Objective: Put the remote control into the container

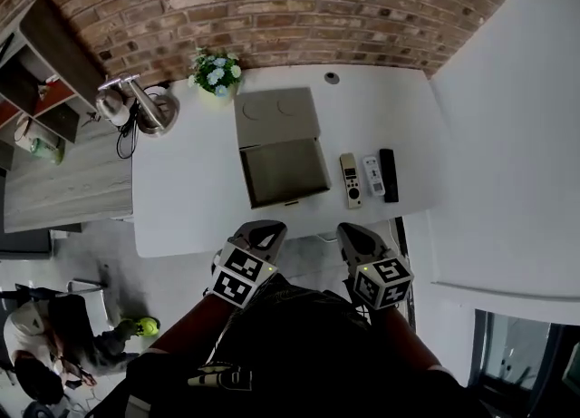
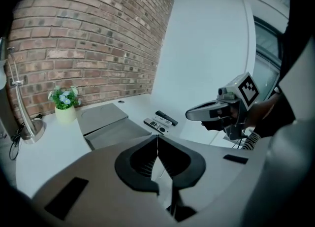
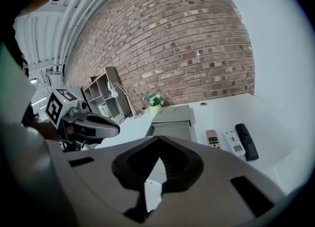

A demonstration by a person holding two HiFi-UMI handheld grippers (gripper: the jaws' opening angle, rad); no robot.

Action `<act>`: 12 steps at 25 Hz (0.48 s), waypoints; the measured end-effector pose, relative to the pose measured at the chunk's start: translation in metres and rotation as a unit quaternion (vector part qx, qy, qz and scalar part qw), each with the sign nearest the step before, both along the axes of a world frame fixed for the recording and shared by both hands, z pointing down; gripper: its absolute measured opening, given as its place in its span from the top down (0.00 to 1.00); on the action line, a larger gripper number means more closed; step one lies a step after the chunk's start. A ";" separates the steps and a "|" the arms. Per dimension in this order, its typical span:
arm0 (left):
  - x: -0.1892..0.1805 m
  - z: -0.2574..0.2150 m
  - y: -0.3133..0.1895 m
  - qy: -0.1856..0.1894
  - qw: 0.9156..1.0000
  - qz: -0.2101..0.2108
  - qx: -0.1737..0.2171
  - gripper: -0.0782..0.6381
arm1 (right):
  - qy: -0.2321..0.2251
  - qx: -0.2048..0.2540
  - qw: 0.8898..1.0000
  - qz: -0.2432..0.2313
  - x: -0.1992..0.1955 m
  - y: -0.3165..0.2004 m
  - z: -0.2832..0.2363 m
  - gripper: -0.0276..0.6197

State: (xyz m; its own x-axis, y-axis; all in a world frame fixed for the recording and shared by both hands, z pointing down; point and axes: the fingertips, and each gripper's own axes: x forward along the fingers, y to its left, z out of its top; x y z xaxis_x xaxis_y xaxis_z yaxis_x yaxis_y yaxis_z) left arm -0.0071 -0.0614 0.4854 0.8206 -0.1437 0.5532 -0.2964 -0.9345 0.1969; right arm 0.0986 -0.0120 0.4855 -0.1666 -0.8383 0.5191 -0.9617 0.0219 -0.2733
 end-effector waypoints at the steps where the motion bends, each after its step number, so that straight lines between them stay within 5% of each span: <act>1: 0.001 0.002 -0.002 -0.002 1.000 0.012 -0.001 0.88 | 0.002 -0.003 1.000 0.002 -0.001 -0.006 0.002 0.95; 12: 0.032 0.019 -0.026 -0.034 0.994 0.105 0.011 0.88 | -0.008 -0.041 0.997 0.063 0.024 -0.030 0.034 0.95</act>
State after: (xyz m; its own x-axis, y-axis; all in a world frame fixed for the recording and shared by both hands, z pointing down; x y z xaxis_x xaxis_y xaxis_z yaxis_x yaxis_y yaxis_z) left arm 0.0253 -0.0875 0.5041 0.7945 0.0129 0.6071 -0.1072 -0.9811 0.1611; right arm 0.1226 -0.0415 0.5190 -0.0721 -0.8074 0.5855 -0.9507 -0.1219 -0.2851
